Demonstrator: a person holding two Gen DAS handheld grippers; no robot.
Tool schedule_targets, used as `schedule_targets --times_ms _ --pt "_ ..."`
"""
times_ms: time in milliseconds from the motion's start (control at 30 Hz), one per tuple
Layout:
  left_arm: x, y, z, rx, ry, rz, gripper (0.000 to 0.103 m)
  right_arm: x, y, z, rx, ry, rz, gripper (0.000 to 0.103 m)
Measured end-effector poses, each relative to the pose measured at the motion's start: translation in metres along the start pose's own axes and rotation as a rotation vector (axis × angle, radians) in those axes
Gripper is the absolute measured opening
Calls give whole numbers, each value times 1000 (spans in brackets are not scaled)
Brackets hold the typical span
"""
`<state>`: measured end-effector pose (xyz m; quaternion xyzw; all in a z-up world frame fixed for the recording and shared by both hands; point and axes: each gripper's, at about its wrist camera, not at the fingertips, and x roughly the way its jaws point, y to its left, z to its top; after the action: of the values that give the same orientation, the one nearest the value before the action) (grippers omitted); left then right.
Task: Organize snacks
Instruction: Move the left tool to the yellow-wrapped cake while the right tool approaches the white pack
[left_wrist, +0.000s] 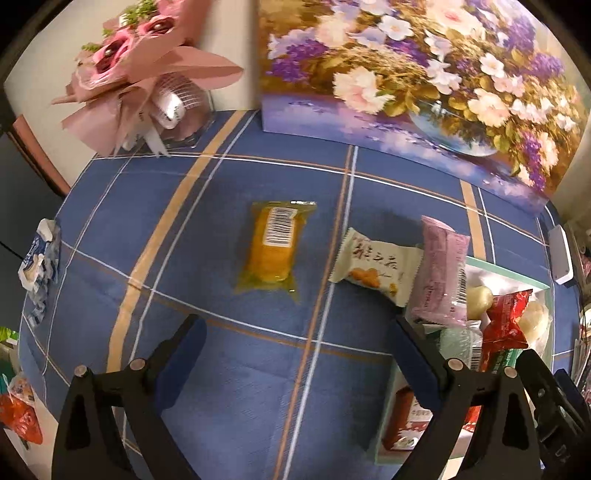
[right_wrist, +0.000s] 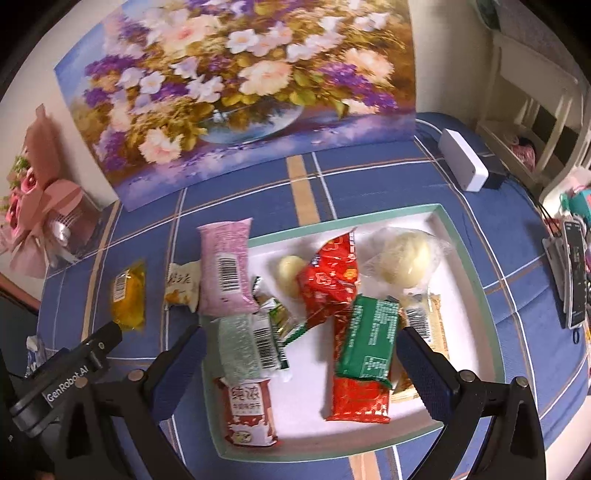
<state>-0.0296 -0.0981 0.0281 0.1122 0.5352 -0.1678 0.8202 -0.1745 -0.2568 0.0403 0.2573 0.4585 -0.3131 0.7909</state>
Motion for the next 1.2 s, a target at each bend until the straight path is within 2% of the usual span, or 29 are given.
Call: schedule_targets --times_ms 200,467,633,867,1033,1200 --pt "0 33 5 -56 13 9 98 4 28 -4 -37 14 33 103" --pt "17 99 12 -232 74 26 98 18 73 -15 -118 55 73 103" --pt "28 119 9 -299 100 10 98 28 89 -20 -150 82 80 103" --pt "44 109 10 -282 126 -21 98 41 95 -19 -159 101 72 103" --pt "52 95 18 -249 119 -78 98 49 97 -12 -179 102 57 103" --pt "66 87 28 -236 119 -100 98 55 96 -4 -185 92 64 103"
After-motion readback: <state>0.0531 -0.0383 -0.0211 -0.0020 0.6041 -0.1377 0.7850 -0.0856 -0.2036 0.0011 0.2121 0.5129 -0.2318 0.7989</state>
